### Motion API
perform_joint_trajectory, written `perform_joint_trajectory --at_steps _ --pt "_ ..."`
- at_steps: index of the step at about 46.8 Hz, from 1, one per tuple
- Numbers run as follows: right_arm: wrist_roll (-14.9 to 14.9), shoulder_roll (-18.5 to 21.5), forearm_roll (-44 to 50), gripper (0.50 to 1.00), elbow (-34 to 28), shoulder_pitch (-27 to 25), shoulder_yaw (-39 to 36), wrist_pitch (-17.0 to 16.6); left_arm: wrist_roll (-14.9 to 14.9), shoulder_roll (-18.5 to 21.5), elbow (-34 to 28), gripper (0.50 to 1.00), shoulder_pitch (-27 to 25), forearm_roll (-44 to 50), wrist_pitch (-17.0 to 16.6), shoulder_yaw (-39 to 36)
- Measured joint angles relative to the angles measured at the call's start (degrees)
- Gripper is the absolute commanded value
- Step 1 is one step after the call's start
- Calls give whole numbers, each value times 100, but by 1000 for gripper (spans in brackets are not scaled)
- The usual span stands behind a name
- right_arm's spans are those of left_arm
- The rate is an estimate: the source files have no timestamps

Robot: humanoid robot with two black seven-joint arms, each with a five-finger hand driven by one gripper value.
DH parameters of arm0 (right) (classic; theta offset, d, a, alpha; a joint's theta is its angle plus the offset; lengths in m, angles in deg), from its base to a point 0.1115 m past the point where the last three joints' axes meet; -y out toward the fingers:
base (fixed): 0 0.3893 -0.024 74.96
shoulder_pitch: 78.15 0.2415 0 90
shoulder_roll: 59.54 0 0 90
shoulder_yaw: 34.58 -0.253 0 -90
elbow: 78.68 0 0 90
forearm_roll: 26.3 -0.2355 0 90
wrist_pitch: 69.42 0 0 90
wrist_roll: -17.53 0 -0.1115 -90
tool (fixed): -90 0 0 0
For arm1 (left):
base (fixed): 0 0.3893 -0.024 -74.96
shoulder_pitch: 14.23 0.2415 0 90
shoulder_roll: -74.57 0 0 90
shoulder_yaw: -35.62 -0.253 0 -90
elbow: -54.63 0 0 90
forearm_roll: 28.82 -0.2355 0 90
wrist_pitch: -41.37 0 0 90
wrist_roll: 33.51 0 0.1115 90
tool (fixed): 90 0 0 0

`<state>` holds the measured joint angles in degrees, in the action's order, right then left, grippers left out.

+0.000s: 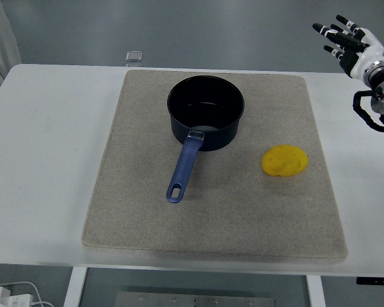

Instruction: Put the potato in the blue pot

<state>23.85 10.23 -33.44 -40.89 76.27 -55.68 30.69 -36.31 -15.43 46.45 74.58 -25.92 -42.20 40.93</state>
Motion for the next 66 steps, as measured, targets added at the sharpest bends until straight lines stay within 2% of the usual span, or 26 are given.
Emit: perform_joint_trajectory --at_steps 47,66 --pt "-4 -29 -46 946 6 -29 5 -95 -10 0 10 1000 22 26 -28 5" --pt "-39 -31 -104 946 0 9 -32 -30 -15 0 10 1000 23 26 -28 5"
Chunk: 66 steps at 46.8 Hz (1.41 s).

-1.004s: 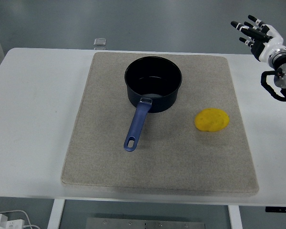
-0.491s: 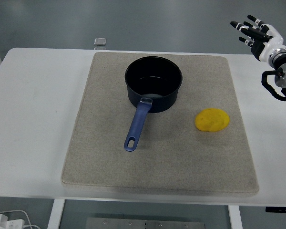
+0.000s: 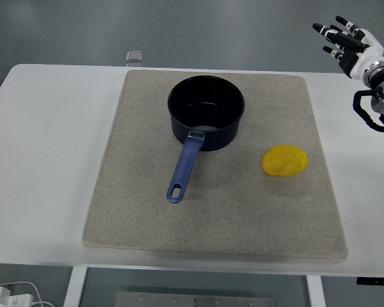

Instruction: Put the potato in the blue pot

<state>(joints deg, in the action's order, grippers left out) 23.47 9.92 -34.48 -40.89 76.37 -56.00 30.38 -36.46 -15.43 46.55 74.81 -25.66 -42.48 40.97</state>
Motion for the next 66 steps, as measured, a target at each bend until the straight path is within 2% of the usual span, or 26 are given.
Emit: perform_joint_trajectory --at_steps 14,23,30,41,49,57,64,66 --pt "66 4 0 946 42 -60 -489 -30 2 0 0 1000 0 0 0 0" --pt "89 6 150 944 292 -58 -414 -21 2 0 0 1000 0 0 0 0" --pt "197 -93 938 944 580 -60 -278 15 3 0 0 1000 -1 0 0 0" --pt "224 -915 2136 944 1641 -157 390 145 3 0 0 1000 -1 0 0 0" --pt "557 -1433 2929 944 2158 -238 905 145 0 0 0 1000 0 0 0 0" --pt "767 -2135 4175 946 3208 -411 1078 139 3 0 0 1000 -1 0 0 0" --pt "793 -2747 5128 944 4182 -508 1323 86 1 0 0 1000 -1 1 0 1" --pt "800 -2823 5270 944 4297 -512 1424 83 0 0 0 1000 -2 0 0 1"
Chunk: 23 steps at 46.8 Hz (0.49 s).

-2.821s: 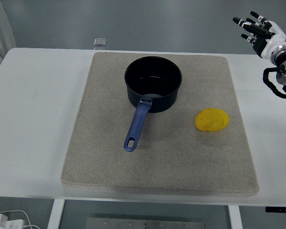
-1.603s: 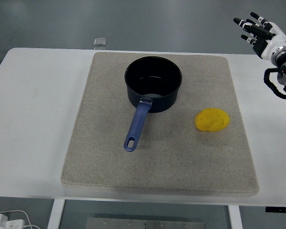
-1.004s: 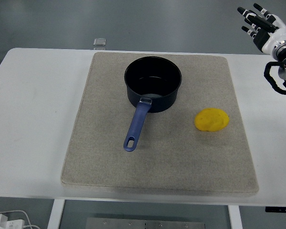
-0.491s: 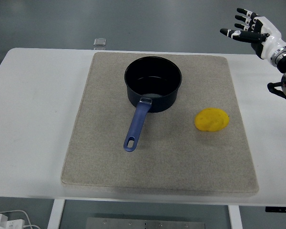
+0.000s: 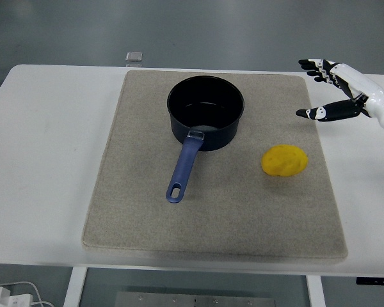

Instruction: Put the potato in the blue pot

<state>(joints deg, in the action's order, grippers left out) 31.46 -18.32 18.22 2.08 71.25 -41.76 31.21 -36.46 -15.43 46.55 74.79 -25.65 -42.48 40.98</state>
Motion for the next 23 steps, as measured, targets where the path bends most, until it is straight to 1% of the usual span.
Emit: perform_joint_trajectory --at_steps 3,8,15,23 --pt "100 -122 410 944 187 4 263 1 1 0 0 1000 2 0 -1 -1" --pt "175 -142 927 944 250 7 568 7 3 0 0 1000 2 0 0 -1" --pt "181 7 1404 944 267 2 948 49 4 0 0 1000 1 0 0 -1" --pt "181 257 1490 944 238 1 1041 62 4 0 0 1000 2 0 0 -1"
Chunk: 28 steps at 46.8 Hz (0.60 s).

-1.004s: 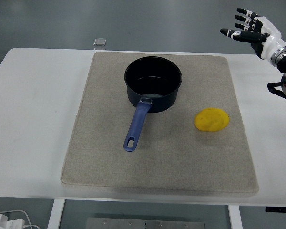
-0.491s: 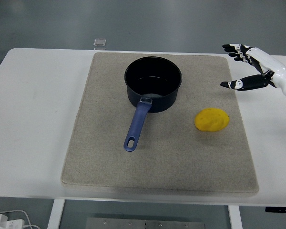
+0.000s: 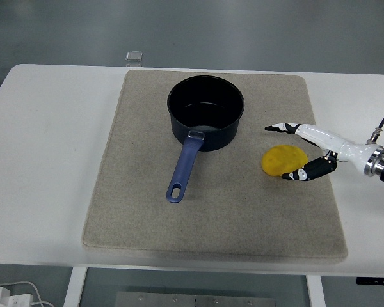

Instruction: Put the potato in the blue pot

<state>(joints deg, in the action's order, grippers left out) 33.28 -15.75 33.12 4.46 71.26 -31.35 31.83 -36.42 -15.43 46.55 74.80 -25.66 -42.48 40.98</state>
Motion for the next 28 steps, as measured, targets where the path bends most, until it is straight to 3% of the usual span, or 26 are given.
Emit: perform_joint_trajectory --at_steps 28 --pt "4 314 52 940 -517 45 117 -64 -2 0 0 1000 0 0 0 0"
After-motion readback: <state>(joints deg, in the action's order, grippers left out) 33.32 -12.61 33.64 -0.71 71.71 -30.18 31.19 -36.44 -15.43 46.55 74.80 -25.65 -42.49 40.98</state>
